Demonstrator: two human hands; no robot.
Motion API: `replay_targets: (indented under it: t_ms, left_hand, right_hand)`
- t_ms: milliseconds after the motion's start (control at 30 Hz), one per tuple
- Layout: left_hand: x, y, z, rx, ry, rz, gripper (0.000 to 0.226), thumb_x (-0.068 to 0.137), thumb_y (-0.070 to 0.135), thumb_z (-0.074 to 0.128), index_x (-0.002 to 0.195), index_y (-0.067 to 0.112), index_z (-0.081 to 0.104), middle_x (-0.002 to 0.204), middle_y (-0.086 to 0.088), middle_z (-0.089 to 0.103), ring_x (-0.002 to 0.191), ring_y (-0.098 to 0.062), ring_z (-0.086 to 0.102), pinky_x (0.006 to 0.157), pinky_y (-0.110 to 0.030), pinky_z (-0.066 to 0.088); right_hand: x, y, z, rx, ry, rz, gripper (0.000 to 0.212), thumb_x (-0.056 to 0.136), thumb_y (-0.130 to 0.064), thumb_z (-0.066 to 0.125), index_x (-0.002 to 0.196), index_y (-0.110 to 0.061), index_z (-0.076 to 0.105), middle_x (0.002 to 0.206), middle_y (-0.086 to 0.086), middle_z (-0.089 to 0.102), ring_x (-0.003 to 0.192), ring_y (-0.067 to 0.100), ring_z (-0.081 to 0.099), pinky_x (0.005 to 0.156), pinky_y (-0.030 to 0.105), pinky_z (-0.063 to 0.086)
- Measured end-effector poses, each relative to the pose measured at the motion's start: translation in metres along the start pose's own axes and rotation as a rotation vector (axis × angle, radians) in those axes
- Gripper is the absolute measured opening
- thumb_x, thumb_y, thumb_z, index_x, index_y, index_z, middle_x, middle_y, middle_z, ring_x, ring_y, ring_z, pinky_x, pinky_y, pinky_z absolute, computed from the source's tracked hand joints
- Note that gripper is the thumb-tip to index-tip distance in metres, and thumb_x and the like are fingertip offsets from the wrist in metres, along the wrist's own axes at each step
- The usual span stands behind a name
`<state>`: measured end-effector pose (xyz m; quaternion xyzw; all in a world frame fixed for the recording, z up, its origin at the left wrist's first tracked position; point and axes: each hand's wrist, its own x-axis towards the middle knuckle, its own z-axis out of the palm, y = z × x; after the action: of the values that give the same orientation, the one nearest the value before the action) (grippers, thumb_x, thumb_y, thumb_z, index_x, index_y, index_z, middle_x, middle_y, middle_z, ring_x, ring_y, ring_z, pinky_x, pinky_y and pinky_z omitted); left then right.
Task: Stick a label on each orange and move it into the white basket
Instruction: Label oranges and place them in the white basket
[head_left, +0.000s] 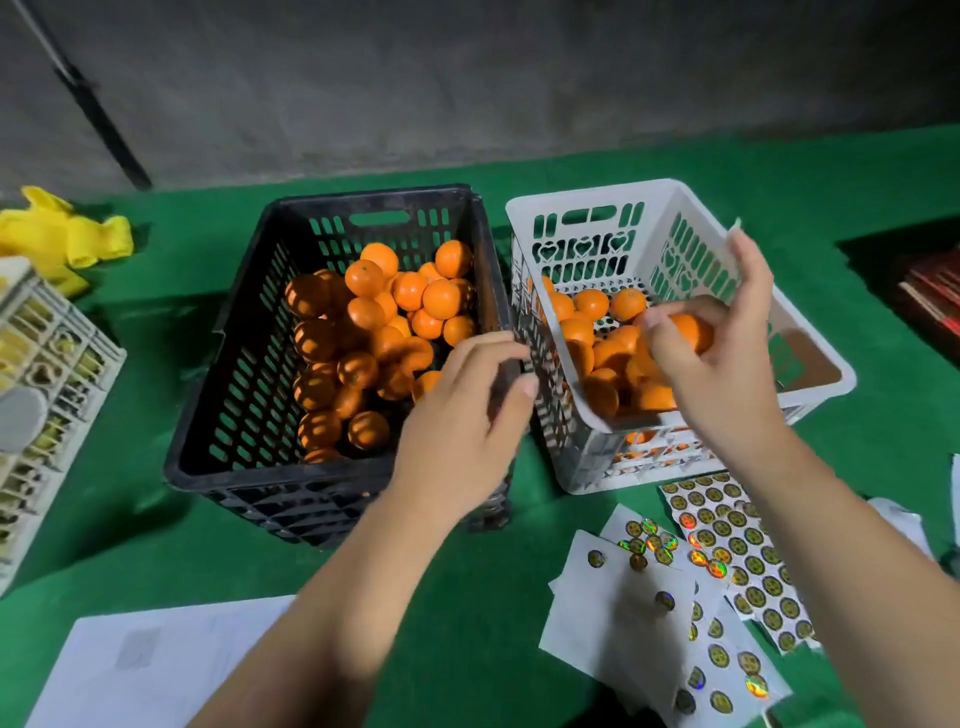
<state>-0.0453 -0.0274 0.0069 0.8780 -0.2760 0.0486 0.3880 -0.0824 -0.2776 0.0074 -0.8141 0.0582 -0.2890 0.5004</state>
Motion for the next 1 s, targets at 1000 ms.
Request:
replay_targets:
  t_ms: [1000]
  left_hand:
    - [0.138, -0.154, 0.034, 0.459, -0.704, -0.505, 0.092, 0.093, 0.037, 0.076, 0.164, 0.020, 0.020, 0.168, -0.012, 0.013, 0.146, -0.039, 0.037, 0.117, -0.051, 0.039]
  right_hand:
    - [0.013, 0.075, 0.076, -0.488, -0.084, -0.042, 0.010, 0.107, -0.025, 0.054, 0.100, -0.019, 0.058, 0.100, -0.002, 0.049, 0.076, 0.021, 0.048, 0.061, 0.041, 0.045]
